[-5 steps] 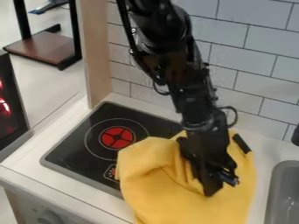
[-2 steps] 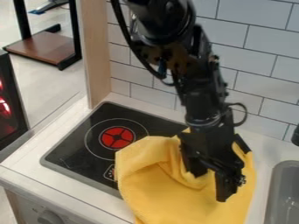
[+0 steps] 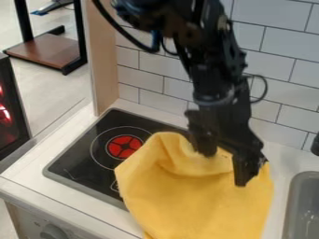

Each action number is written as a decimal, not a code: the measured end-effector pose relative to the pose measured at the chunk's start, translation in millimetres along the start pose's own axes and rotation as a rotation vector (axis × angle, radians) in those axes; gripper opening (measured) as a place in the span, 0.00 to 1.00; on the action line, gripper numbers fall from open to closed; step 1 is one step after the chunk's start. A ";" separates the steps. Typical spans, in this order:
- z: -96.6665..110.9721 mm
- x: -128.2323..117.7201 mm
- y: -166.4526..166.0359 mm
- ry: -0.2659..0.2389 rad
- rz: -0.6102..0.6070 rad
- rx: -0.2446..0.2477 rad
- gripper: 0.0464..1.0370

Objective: Fold the cloth from top to bottom

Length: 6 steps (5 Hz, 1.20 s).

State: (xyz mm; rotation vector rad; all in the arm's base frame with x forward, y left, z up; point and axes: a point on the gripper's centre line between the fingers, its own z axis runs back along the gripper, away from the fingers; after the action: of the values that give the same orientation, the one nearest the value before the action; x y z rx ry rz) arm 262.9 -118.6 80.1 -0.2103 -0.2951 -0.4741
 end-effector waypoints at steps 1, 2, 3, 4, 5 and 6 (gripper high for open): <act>17.9 4.2 -11.3 -0.049 -0.027 0.029 0.96; 32.2 4.8 -11.4 -0.088 -0.029 0.061 0.96; 49.4 6.1 -16.3 -0.141 -0.060 0.098 0.96; 49.7 5.7 -16.7 -0.140 -0.055 0.095 0.96; 49.7 5.7 -16.8 -0.140 -0.054 0.094 0.96; 49.7 5.7 -16.7 -0.140 -0.055 0.095 0.96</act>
State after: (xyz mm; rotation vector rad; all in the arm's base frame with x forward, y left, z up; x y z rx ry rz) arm 248.4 -122.2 130.7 -0.1434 -0.4601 -0.4992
